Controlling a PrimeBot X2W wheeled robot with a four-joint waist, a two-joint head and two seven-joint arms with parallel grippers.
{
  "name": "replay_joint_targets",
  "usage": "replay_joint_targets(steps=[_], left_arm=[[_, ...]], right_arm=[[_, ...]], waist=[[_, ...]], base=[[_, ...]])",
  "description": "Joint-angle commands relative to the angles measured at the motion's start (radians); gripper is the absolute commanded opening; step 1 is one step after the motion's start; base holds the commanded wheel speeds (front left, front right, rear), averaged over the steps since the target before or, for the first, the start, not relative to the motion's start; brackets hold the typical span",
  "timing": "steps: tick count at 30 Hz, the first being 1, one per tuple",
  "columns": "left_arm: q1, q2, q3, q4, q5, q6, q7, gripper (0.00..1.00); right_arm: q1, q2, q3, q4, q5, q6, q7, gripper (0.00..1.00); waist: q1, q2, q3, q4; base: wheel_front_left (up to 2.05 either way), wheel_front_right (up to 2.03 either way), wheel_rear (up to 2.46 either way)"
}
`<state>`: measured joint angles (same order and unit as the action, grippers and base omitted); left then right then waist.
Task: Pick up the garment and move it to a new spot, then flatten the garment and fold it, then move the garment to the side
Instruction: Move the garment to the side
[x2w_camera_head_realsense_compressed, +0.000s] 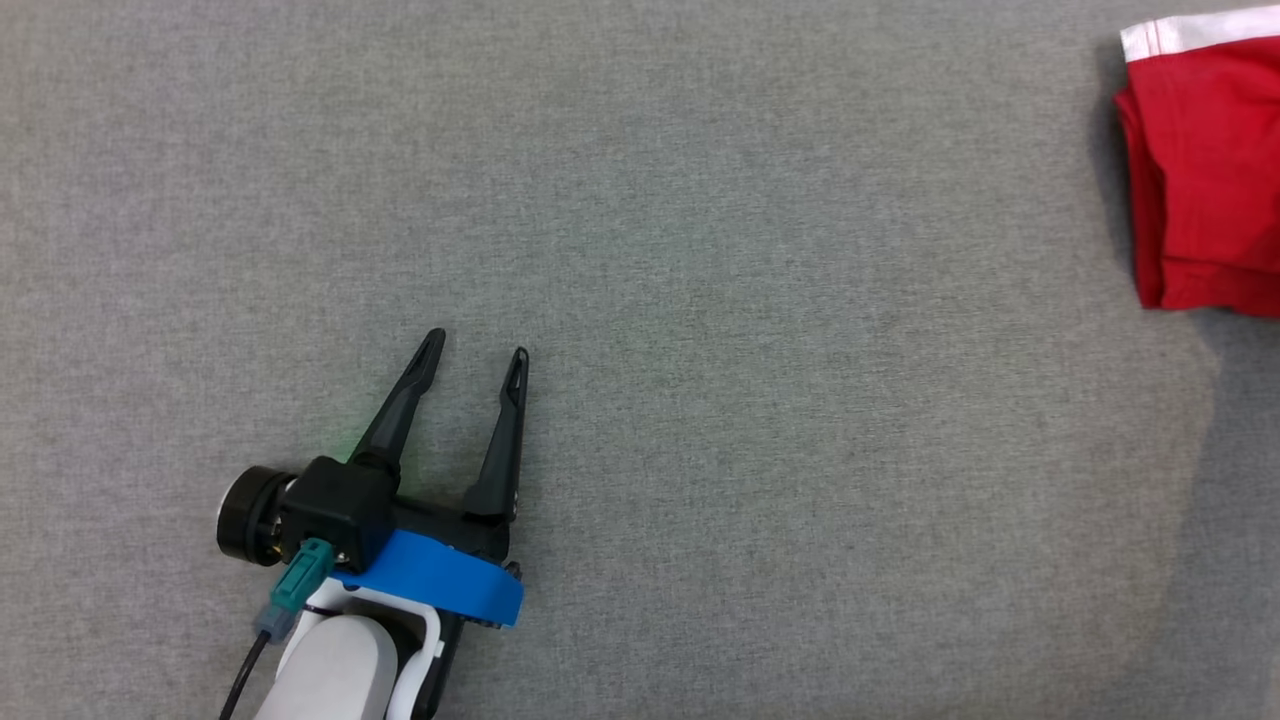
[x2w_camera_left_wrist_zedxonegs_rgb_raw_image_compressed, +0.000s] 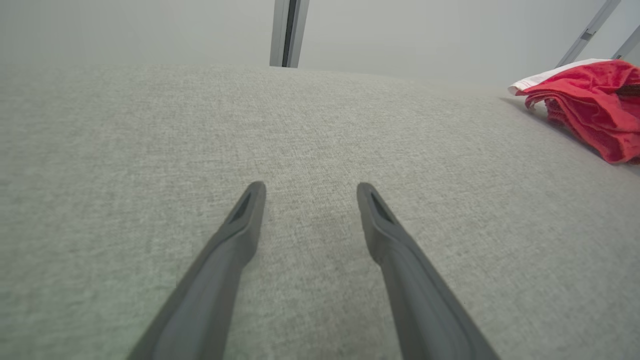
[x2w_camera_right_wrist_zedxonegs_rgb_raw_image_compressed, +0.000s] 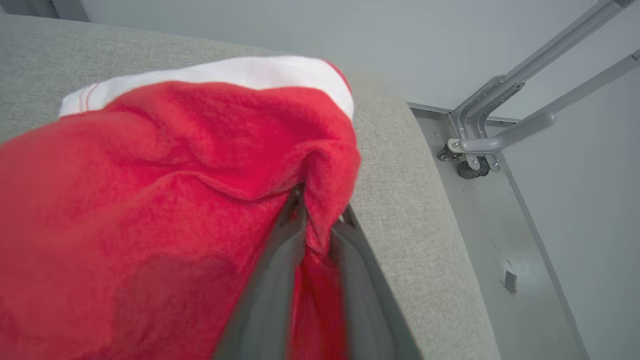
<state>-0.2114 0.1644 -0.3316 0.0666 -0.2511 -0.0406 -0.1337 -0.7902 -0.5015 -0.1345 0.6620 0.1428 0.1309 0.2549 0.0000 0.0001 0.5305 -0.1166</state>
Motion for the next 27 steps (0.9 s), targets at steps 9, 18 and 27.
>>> replay_joint_targets(steps=[9, 18, 27], left_arm=[[-0.008, 0.013, 0.003, 0.022, -0.010, 0.014, 0.001, 1.00], [-0.027, 0.000, 0.021, 0.062, -0.040, 0.017, -0.030, 1.00], [-0.025, -0.021, 0.084, 0.199, -0.097, 0.032, -0.098, 1.00]], right_arm=[[-0.065, 0.038, -0.012, 0.047, -0.074, 0.000, -0.102, 1.00], [-0.066, 0.077, 0.044, 0.038, -0.102, 0.000, -0.177, 1.00], [0.015, 0.201, 0.090, 0.038, -0.114, 0.000, -0.311, 1.00]], waist=[[0.0000, -0.0001, -0.003, -0.002], [0.0000, -0.0001, -0.073, -0.005], [0.0000, -0.0001, -0.219, 0.032]], base=[[0.00, 0.00, 0.00], [0.00, 0.00, 0.00], [0.00, 0.00, 0.00]])
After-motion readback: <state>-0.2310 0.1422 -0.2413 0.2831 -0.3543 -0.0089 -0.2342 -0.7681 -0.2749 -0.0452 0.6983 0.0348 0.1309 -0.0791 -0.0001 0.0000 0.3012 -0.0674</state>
